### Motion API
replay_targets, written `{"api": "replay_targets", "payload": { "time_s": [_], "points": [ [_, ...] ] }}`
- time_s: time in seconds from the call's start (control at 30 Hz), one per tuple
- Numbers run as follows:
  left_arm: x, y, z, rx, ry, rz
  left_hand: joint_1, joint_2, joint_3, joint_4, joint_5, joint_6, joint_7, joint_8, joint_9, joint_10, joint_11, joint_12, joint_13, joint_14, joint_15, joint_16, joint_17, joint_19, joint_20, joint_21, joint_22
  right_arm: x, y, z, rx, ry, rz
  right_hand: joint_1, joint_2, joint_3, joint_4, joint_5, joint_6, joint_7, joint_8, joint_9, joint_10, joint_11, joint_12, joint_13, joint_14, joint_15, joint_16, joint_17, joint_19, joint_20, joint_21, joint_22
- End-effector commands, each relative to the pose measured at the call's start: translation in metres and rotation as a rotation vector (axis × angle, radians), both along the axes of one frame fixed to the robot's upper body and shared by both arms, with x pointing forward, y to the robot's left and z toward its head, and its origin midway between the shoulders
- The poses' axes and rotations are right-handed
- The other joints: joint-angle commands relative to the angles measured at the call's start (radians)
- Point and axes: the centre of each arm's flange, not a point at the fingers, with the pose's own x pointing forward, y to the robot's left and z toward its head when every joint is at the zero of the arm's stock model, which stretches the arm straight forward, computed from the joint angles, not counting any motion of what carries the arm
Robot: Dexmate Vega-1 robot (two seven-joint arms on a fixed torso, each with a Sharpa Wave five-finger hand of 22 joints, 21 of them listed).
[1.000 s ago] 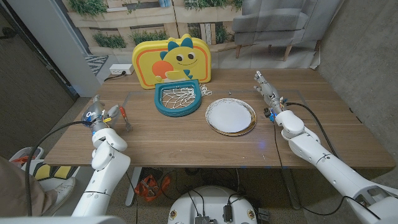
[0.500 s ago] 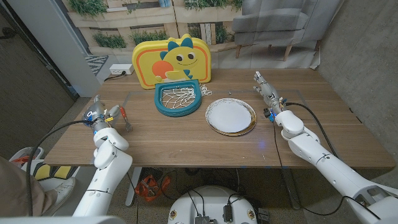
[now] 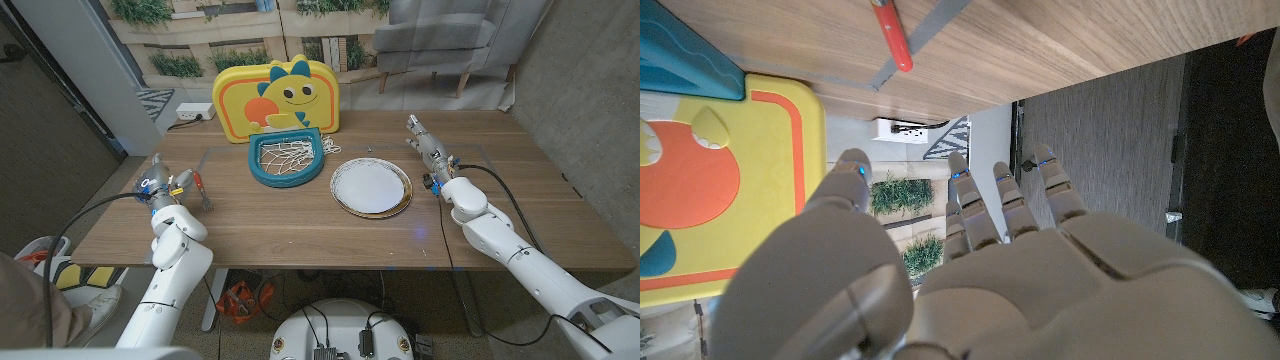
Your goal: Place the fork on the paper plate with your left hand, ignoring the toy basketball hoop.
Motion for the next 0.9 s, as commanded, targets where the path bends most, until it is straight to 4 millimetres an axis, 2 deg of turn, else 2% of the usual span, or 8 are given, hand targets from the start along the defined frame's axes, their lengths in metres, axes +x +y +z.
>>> {"api": "replay_targets", "payload": {
  "time_s": [0.03, 0.9],
  "points": [
    [0.006, 0.003, 0.0, 0.006, 0.004, 0.0, 0.001, 0.009, -0.006, 0.001, 0.005, 0.008, 0.008, -0.002, 0.003, 0.004, -0.001, -0.006, 0.004, 0.002, 0.008, -0.005, 0.003, 0.002, 0.005, -0.003, 0.002, 0.0, 0.002, 0.002, -0.005, -0.003, -0.002, 0.004, 0.0, 0.001, -0.006, -0.004, 0.009, -0.001, -0.002, 0.005, 0.008, -0.003, 0.0, 0.003, 0.003, -0.001, -0.002, 0.002, 0.004, 0.0, 0.003, 0.005],
    [0.018, 0.006, -0.003, 0.016, 0.033, 0.015, 0.005, 0.015, -0.019, -0.001, 0.005, 0.027, 0.006, 0.001, 0.004, 0.014, -0.005, -0.013, 0.008, 0.007, 0.002, -0.007, 0.003, 0.005, 0.0, -0.003, 0.002, -0.003, 0.002, 0.007, -0.022, -0.012, -0.015, 0.01, 0.003, 0.003, -0.011, -0.004, 0.008, 0.0, -0.003, 0.005, 0.006, -0.001, -0.001, 0.003, 0.002, -0.001, -0.003, 0.002, 0.004, 0.002, 0.003, 0.005]
  ]
}}
